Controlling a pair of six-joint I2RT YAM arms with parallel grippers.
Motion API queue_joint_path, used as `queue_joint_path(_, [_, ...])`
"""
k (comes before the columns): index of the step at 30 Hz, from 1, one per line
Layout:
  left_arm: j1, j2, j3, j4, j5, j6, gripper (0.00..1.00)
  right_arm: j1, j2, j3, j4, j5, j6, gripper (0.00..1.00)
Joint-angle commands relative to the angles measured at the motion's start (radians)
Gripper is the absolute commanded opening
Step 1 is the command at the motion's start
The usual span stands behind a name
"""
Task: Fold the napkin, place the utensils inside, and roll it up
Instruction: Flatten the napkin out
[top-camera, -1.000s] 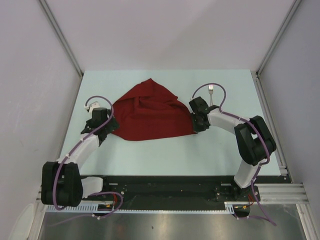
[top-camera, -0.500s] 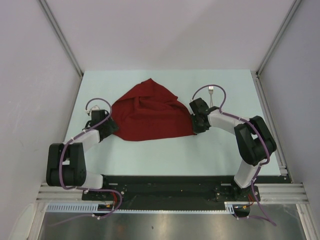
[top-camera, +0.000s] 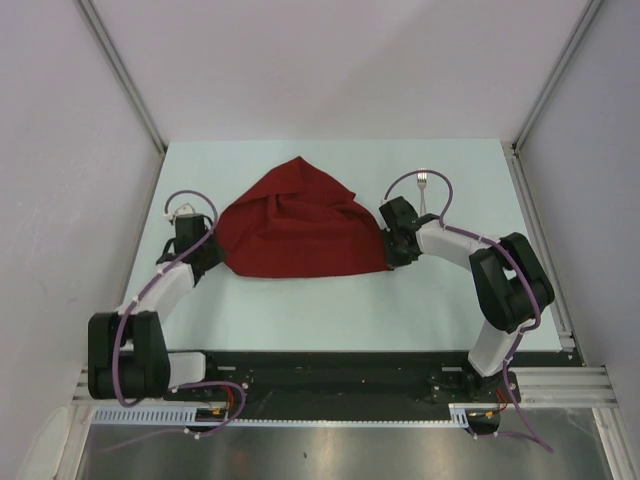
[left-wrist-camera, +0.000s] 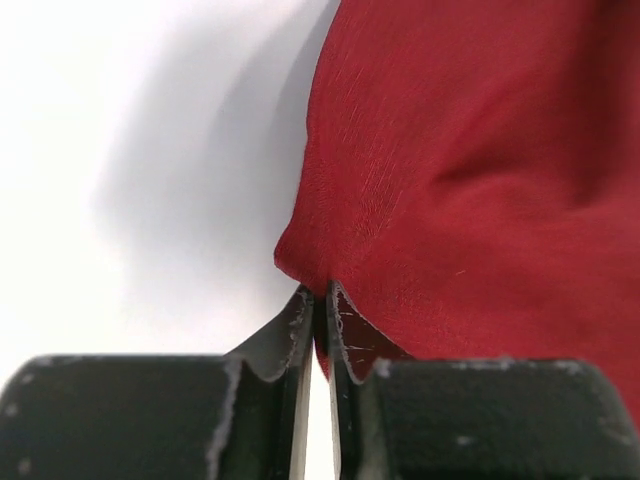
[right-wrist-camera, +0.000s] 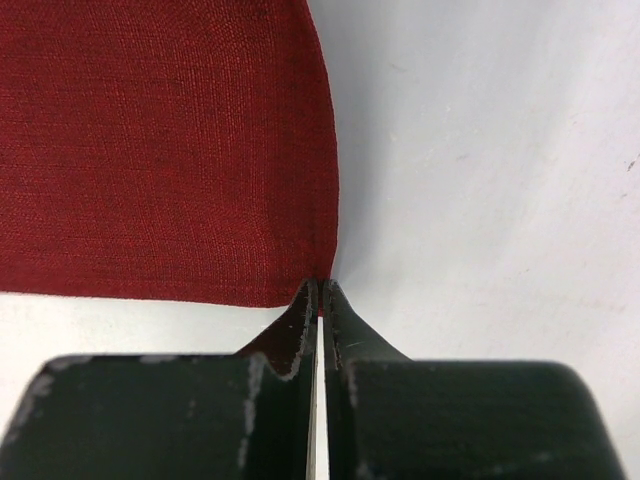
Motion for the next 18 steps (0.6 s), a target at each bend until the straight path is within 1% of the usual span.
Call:
queue_joint_path(1, [-0.018, -0.127, 0.147, -0.137, -0.1, 0.055, 0.15, -0.012, -0.03, 0.004, -0.002, 0.019, -0.015, 0.0])
queue_joint_path(2, [-0.018, -0.126, 0.191, -0.159, -0.098, 0.063, 0.18, -0.015, -0.029, 0.006, -0.005, 0.022, -0.019, 0.0])
queue_joint_path(4, [-0.02, -0.114, 0.233, -0.213, -0.112, 0.09, 0.21, -0.017, -0.021, 0.013, -0.012, 0.025, -0.024, 0.0])
queue_joint_path(5, [-0.044, -0.097, 0.259, -0.223, -0.124, 0.103, 0.28, -0.02, -0.021, 0.015, -0.014, 0.031, -0.029, 0.0])
queue_joint_path(7, [-0.045, -0.079, 0.265, -0.223, -0.169, 0.103, 0.4, -0.021, -0.021, 0.015, -0.015, 0.037, -0.029, 0.0])
queue_joint_path(8, [-0.045, -0.066, 0.267, -0.223, -0.176, 0.1, 0.5, -0.023, -0.023, 0.017, -0.017, 0.036, -0.029, 0.0])
queue_joint_path(10, [-0.045, -0.068, 0.25, -0.19, -0.173, 0.092, 0.59, -0.024, -0.023, 0.018, -0.017, 0.036, -0.027, 0.0])
queue_joint_path(11, [-0.045, -0.072, 0.225, -0.176, -0.172, 0.08, 0.66, -0.023, -0.026, 0.02, -0.017, 0.033, -0.026, 0.0])
queue_joint_path(13, [-0.045, -0.098, 0.192, -0.147, -0.175, 0.066, 0.7, -0.023, -0.026, 0.021, -0.02, 0.031, -0.024, 0.0])
queue_joint_path(14, [-0.045, -0.115, 0.149, -0.135, -0.17, 0.046, 0.75, -0.024, -0.027, 0.021, -0.02, 0.03, -0.024, 0.0])
queue_joint_path(15, [-0.045, -0.144, 0.123, -0.096, -0.163, 0.035, 0.76, -0.023, -0.026, 0.023, -0.018, 0.028, -0.024, 0.0])
queue_joint_path(18, [-0.045, -0.19, 0.023, -0.055, -0.136, -0.014, 0.77, -0.024, -0.029, 0.026, -0.02, 0.023, -0.027, 0.0])
